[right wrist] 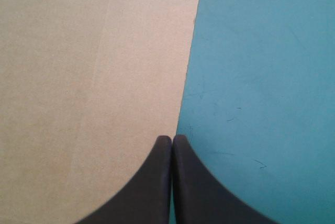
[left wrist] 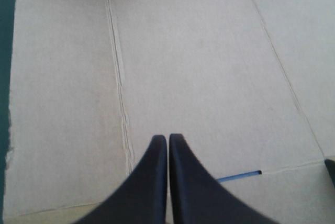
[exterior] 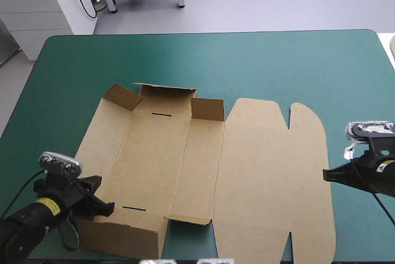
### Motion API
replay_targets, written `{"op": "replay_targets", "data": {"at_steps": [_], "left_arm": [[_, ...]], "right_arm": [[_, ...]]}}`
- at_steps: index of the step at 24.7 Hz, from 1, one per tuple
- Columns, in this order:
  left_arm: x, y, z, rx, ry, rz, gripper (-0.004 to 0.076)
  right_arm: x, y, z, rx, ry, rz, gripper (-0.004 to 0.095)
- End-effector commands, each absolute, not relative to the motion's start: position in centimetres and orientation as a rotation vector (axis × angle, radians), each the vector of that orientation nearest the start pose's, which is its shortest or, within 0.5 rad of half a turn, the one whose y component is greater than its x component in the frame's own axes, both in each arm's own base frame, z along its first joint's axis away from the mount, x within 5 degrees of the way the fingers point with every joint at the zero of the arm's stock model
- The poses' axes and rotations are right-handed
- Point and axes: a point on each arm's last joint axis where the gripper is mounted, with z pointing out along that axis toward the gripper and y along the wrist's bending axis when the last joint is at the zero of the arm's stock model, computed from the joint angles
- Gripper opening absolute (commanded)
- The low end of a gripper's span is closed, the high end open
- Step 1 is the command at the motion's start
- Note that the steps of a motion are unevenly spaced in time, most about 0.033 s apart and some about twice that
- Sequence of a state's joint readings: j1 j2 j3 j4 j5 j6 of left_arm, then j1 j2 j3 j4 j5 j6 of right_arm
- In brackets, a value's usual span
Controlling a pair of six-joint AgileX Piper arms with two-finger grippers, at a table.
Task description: Fold the box
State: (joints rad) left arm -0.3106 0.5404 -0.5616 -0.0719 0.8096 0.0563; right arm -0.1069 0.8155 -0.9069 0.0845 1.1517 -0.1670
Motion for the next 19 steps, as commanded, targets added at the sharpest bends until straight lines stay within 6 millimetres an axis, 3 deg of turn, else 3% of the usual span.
{"op": "replay_targets", "data": {"at_steps": [1,8,12,14,15,19], "left_arm": [[11.8,-4.2,31.5,0.351,2.224,-0.22,-0.0008],[17.6,-5.4,32.0,0.42,2.394,-0.084,-0.0008],[20.6,-4.5,32.6,0.337,2.442,-0.041,-0.0006],[22.1,-1.9,32.9,0.232,2.482,-0.012,0.0],[22.5,0.4,32.9,0.136,2.517,-0.038,0.0],[21.7,6.4,31.7,-0.122,2.589,-0.301,0.0]], "right_arm": [[13.4,-0.6,35.0,-0.04,2.448,0.033,-0.0021],[13.5,-0.6,34.7,-0.039,2.443,0.036,-0.0021],[13.5,-0.6,34.7,-0.039,2.443,0.036,-0.0021],[13.5,-0.5,34.7,-0.039,2.443,0.039,-0.0021],[13.5,-0.5,34.7,-0.038,2.443,0.041,-0.0021],[13.5,-0.5,34.7,-0.036,2.438,0.05,-0.0021]]}}
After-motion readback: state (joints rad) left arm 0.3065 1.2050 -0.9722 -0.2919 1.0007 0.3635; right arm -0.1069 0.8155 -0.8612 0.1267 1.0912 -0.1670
